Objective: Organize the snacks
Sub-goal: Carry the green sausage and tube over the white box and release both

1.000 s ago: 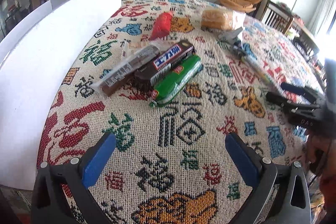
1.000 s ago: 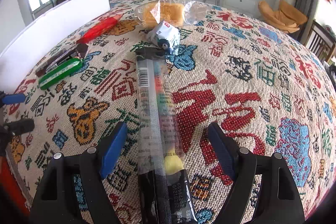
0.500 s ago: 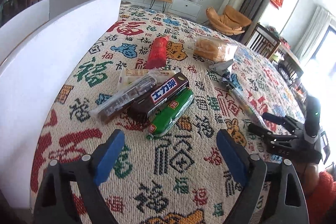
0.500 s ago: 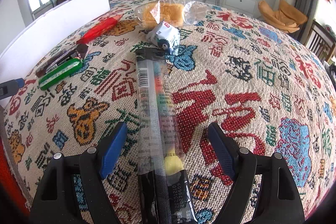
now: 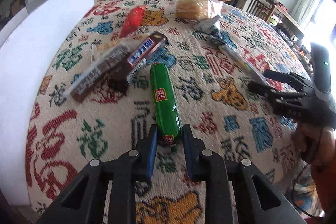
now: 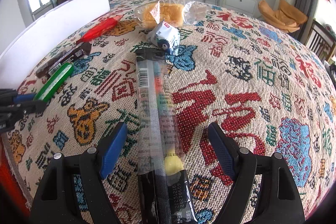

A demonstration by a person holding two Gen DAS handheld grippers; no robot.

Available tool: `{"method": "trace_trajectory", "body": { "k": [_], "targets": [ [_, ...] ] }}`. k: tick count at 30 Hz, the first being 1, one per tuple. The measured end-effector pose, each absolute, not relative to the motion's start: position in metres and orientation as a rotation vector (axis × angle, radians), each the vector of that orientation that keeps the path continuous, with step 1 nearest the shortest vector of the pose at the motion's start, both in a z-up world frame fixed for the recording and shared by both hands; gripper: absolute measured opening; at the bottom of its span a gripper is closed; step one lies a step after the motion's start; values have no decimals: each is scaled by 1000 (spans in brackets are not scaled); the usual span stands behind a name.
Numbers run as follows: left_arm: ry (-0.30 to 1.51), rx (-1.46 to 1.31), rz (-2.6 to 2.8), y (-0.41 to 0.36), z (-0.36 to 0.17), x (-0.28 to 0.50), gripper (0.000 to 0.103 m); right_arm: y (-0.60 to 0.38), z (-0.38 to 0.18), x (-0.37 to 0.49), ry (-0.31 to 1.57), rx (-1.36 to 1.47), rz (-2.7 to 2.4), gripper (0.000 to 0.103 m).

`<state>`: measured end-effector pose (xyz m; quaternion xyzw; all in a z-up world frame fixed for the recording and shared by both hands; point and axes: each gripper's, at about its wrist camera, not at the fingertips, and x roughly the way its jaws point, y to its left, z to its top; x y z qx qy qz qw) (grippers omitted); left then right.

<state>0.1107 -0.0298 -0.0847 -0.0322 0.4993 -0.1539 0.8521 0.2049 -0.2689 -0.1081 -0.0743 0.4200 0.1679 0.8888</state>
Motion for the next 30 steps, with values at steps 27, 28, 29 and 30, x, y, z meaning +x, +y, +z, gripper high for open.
{"method": "trace_trajectory", "body": {
  "k": [27, 28, 29, 30],
  "targets": [
    [947, -242, -222, -2, -84, 110, 23, -263, -101, 222, 988, -155, 402, 84],
    [934, -247, -226, -1, -83, 109, 23, -260, -97, 227, 1017, -157, 415, 83],
    [922, -247, -231, -1, -80, 108, 23, -254, -93, 232, 1035, -170, 421, 83],
    [912, -243, -237, -2, -78, 106, 23, -248, -90, 237, 1051, -198, 420, 83]
  ]
}}
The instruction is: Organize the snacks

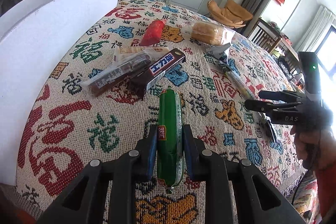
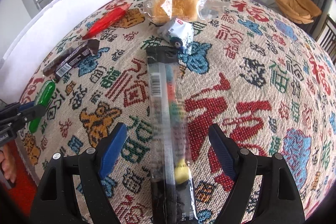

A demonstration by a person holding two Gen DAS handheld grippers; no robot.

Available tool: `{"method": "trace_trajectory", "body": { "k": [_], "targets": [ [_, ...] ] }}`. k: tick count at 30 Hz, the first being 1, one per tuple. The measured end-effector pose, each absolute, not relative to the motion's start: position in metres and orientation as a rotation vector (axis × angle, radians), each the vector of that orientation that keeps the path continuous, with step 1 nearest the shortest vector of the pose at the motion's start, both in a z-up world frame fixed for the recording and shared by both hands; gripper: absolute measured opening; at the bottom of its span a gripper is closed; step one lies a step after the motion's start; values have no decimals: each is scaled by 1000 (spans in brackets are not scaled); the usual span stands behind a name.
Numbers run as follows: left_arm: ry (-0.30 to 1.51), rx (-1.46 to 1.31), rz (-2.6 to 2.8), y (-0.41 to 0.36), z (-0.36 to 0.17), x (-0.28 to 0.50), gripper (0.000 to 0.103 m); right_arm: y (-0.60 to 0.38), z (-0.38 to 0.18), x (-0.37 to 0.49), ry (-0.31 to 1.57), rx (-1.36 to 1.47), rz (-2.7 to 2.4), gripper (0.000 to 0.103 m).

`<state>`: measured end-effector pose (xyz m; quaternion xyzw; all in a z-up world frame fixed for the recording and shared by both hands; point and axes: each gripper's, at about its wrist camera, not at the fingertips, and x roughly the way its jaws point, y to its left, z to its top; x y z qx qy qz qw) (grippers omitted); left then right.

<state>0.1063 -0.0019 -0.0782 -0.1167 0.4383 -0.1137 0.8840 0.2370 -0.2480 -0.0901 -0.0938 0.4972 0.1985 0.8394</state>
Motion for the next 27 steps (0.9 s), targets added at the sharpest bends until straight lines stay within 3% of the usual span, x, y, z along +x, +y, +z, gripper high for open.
{"method": "trace_trajectory", "body": {
  "k": [3, 4, 6, 17, 27],
  "targets": [
    [886, -228, -245, -3, -72, 101, 23, -230, -95, 252, 1108, -284, 400, 75],
    [875, -229, -249, -2, -69, 98, 23, -228, -98, 254, 1129, -295, 397, 50],
    [852, -244, -257, 3, -62, 91, 23, -231, -93, 253, 1145, -256, 388, 22],
    [734, -443, -267, 63, 1, 59, 23, -220, -21, 219, 1004, -55, 495, 22],
    [617, -478, 30, 219, 69, 67, 23, -36, 104, 239, 845, 59, 926, 22]
  ]
}}
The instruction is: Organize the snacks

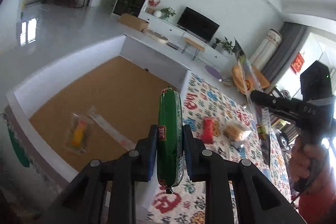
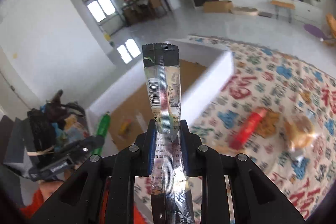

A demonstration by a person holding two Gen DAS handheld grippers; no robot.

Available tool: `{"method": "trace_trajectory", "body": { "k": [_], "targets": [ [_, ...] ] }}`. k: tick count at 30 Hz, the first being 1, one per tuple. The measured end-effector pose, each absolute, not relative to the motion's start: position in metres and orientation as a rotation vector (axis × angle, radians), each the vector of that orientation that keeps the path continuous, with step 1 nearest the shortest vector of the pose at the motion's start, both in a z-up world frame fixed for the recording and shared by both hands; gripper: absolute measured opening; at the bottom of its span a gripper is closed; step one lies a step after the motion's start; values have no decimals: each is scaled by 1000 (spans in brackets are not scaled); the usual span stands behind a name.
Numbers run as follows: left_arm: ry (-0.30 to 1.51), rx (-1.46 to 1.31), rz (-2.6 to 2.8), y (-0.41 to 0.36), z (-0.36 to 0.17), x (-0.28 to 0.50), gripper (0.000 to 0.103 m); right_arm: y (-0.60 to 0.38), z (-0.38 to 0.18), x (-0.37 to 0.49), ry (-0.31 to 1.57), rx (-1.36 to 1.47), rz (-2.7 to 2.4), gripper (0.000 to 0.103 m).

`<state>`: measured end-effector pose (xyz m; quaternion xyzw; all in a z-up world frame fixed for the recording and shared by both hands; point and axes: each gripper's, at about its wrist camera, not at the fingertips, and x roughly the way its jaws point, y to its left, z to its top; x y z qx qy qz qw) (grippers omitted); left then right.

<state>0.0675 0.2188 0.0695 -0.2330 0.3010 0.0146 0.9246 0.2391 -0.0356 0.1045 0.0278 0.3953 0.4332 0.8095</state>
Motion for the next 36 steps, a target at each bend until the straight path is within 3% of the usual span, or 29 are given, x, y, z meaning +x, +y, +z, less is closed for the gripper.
{"method": "trace_trajectory", "body": {
  "k": [3, 5, 6, 7, 8, 10, 15, 19, 26, 31, 36],
  "targets": [
    [626, -446, 127, 253, 70, 79, 23, 34, 120, 248, 830, 76, 1002, 22],
    [643, -427, 218, 271, 65, 84, 28, 71, 116, 255, 848, 116, 1049, 32],
    [663, -428, 251, 278, 61, 86, 34, 86, 111, 258, 867, 128, 1065, 49],
    [679, -438, 270, 285, 57, 85, 57, 96, 106, 261, 888, 140, 1075, 67],
    [680, -452, 284, 290, 51, 82, 85, 100, 102, 261, 900, 151, 1074, 68],
    [629, -464, 309, 292, 46, 64, 99, 95, 97, 259, 901, 169, 1076, 68],
    [623, -471, 234, 255, 34, 44, 100, 34, 72, 252, 851, 72, 971, 71],
    [643, -418, 76, 186, 32, 40, 100, -50, 16, 243, 877, -32, 775, 71],
    [849, -298, -226, 37, -15, 68, 100, -210, -77, 218, 922, -152, 371, 71],
    [992, -121, -247, -27, -58, 90, 100, -265, -102, 202, 897, -134, 249, 73],
    [960, 11, -174, -39, -66, 112, 100, -274, -103, 201, 874, -102, 206, 82]
  ]
}}
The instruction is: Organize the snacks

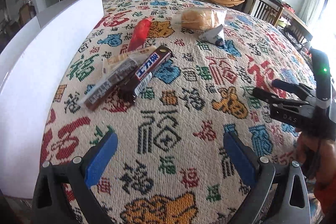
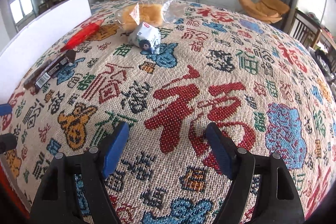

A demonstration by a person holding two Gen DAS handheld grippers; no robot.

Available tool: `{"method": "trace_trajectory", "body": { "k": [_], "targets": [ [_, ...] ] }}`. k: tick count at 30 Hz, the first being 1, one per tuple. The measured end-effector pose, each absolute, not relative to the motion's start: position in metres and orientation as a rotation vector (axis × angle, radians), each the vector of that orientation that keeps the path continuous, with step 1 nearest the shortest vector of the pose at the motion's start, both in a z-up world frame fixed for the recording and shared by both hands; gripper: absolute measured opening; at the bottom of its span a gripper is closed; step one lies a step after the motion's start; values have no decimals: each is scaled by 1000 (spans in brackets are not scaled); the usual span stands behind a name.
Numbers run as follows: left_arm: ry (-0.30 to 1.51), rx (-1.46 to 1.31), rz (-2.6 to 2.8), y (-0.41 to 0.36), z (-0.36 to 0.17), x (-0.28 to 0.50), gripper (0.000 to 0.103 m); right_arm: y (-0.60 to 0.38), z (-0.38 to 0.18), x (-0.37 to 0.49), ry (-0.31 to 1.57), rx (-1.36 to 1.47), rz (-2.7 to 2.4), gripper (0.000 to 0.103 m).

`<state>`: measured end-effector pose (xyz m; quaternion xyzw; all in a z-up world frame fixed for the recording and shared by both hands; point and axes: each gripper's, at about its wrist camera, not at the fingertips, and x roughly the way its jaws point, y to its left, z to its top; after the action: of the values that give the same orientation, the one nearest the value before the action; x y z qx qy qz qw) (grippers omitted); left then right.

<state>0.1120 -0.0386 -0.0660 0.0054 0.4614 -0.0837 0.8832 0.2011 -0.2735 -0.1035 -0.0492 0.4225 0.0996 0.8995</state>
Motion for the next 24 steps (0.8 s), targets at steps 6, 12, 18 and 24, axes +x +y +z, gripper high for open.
{"method": "trace_trajectory", "body": {
  "k": [6, 12, 18, 24],
  "targets": [
    [969, -13, -90, -15, -89, 121, 100, -268, -102, 213, 913, -97, 174, 86],
    [972, -81, -53, 0, -95, 128, 100, -264, -106, 230, 896, -66, 144, 95],
    [975, -78, -58, 0, -96, 127, 100, -265, -107, 237, 904, -54, 148, 98],
    [976, -73, -50, -1, -96, 128, 100, -265, -107, 236, 903, -51, 148, 98]
  ]
}}
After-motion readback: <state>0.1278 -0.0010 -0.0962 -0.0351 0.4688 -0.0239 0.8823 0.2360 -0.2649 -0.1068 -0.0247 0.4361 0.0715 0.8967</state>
